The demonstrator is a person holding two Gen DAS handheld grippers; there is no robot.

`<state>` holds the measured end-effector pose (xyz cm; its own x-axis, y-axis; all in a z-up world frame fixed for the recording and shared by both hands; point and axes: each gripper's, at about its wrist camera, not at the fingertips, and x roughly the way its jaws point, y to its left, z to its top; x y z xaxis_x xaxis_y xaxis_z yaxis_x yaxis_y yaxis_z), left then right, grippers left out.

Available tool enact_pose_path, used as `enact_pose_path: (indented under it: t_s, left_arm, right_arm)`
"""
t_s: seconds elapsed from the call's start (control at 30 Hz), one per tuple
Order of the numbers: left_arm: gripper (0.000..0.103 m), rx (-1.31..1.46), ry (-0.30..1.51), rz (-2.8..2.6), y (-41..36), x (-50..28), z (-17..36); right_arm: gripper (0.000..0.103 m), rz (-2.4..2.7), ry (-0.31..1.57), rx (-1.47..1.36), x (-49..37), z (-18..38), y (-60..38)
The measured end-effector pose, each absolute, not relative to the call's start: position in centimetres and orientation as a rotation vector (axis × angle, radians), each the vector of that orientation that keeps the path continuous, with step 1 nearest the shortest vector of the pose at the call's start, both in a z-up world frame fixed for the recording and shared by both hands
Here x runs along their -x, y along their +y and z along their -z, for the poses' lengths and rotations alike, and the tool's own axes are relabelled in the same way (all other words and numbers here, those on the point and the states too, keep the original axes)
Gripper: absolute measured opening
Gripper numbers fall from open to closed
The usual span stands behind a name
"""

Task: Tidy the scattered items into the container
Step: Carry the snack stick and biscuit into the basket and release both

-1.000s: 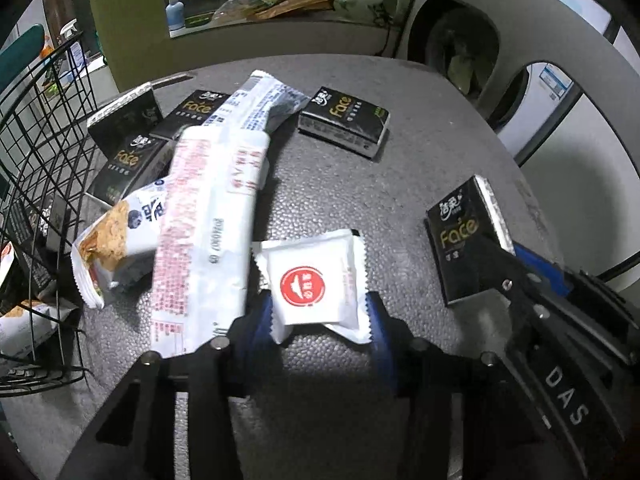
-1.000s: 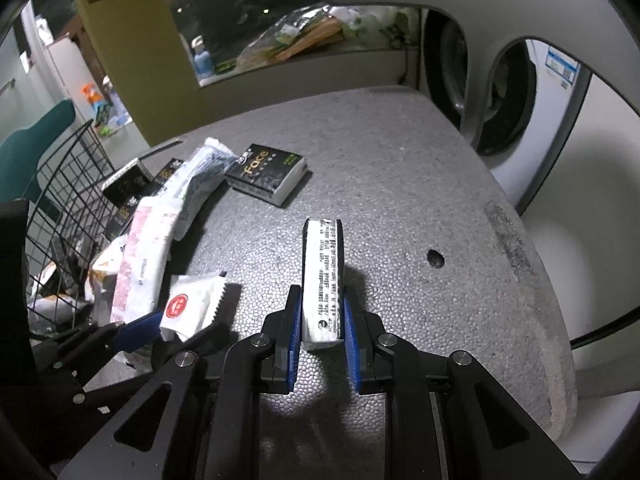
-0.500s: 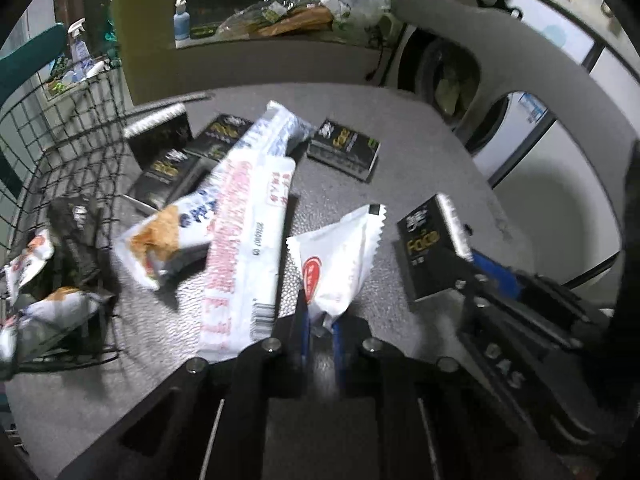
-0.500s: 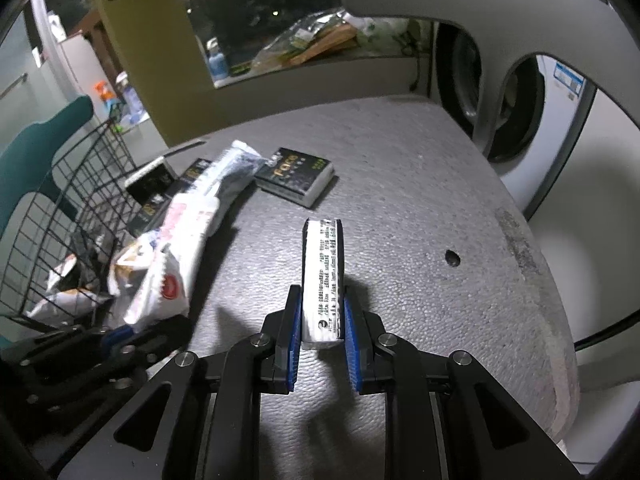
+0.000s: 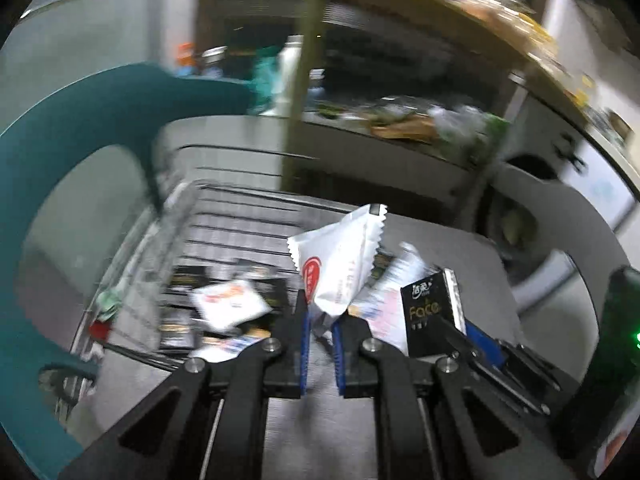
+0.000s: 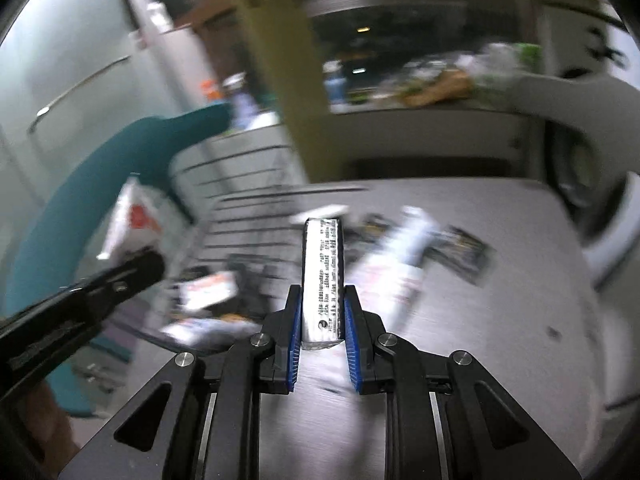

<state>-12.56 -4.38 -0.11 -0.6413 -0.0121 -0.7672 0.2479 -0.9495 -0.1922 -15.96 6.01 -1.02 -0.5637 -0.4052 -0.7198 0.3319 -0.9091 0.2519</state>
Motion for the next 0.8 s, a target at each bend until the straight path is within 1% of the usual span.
enact_pose_path:
  t_s: [0.07,0.23,0.37,0.57,0.67,0.73,0.8]
  left_arm:
    - [0.009,-1.276,0.476,2.617,-6.5,13.0,0.8]
    - [0.009,-1.283,0.512,2.562,-8.9,12.4,2.0]
    - [0.01,-1.255,0.525,2.568,-9.0,12.1,1.8]
    - [0.011,-1.257,0.556,2.558,-9.2,12.0,2.2]
    - [0.019,-1.242,0.537,2.568,-9.1,11.7,1.9]
    - [0.029,-1.238,0.539,2.575,-9.1,11.6,1.8]
    - [0.031,-1.247,0.544,2.587,-8.9,11.5,1.8]
  right_arm:
    - [0.02,2.403,-0.082,-1.164,16.6,1.0,3.5]
    - [0.02,2.343,0.0,-1.152,17.3,1.5,-0.8]
    - [0.02,2.284,-0.037,-1.162,17.6,1.7,-1.6]
    - [0.022,2.273,-0.041,-1.164,17.5,2.2,-1.7]
    - [0.023,2.287,-0.049,-1.153,17.4,2.0,-1.3]
    - [0.023,2.287,-0.07,-1.154,17.4,1.8,-0.8]
    - [0.024,2.3,-0.082,-1.152,17.2,1.4,-0.3]
